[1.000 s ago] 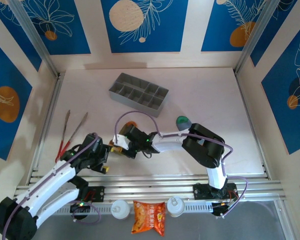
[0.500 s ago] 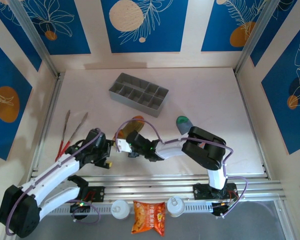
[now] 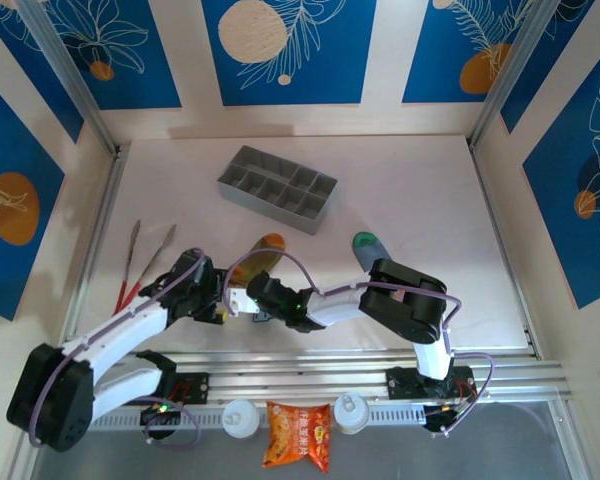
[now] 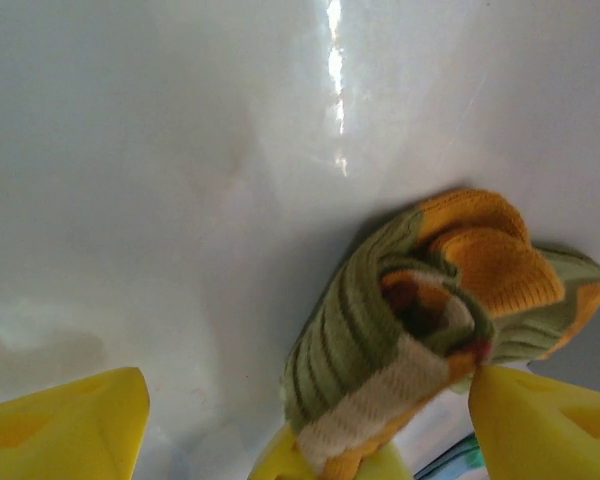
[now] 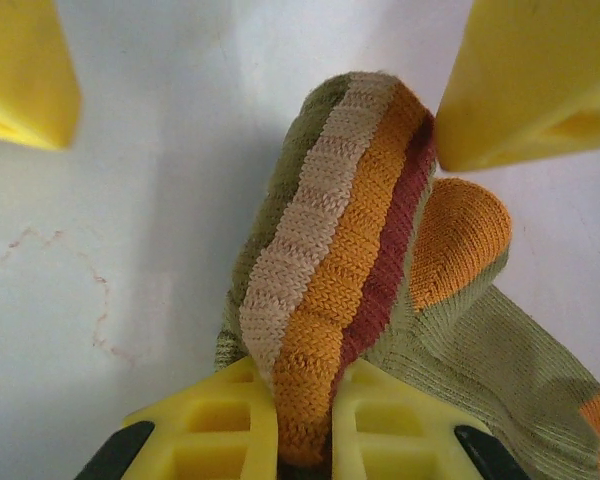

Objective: Roll the socks

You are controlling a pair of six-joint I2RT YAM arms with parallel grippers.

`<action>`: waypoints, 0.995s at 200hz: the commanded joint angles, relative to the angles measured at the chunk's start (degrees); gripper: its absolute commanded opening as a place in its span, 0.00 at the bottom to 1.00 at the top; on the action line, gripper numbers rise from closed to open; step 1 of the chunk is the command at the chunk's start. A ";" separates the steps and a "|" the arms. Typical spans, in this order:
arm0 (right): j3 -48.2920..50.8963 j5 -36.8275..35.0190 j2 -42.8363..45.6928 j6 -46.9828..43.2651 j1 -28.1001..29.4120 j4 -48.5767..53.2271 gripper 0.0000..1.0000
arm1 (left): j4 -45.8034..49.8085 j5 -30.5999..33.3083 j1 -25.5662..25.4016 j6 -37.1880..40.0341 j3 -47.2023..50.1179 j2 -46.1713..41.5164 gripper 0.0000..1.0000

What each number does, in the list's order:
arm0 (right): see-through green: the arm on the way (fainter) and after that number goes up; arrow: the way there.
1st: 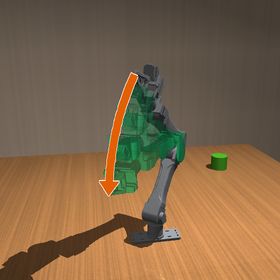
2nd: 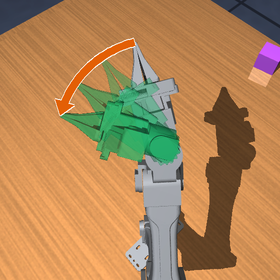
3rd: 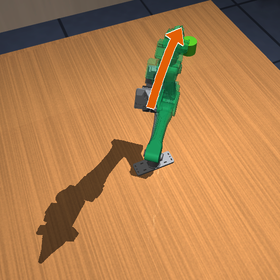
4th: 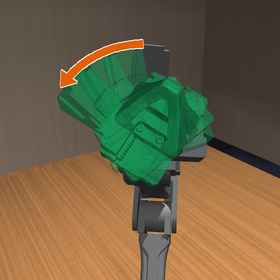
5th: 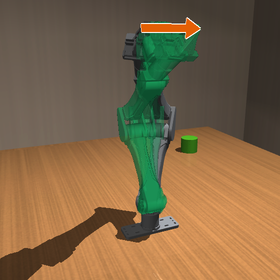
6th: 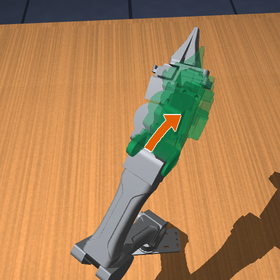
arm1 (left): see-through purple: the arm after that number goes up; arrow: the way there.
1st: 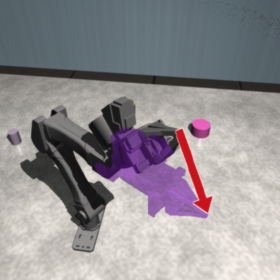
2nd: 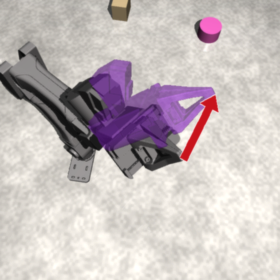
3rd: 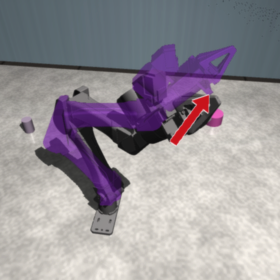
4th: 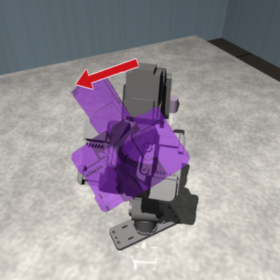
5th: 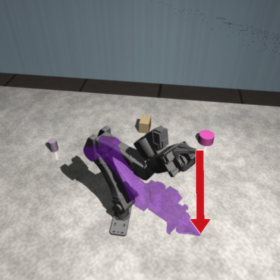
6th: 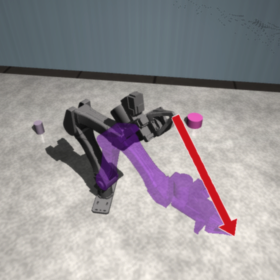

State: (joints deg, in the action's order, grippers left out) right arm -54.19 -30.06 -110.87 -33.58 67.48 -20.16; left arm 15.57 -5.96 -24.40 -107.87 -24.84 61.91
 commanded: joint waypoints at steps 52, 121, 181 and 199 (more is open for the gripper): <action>1.52 2.33 -2.83 0.87 0.26 6.05 0.00 | -12.12 -6.06 1.85 4.51 -1.79 11.49 0.70; 2.53 12.07 -0.53 5.81 -2.31 7.63 0.00 | 3.99 -12.84 1.56 9.13 -5.22 19.50 0.16; 0.81 28.46 -1.52 16.70 -6.87 15.64 0.00 | 19.52 -14.31 0.97 10.96 -9.25 24.94 0.04; 0.24 31.73 -1.44 19.93 -8.06 16.39 0.00 | 24.01 -13.65 0.05 11.58 -11.13 25.63 0.00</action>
State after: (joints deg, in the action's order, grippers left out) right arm -54.59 -9.19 -108.60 -20.23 59.57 -14.33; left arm 20.67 -16.53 -21.96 -97.97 -37.85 83.09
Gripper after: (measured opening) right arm 0.125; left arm 0.139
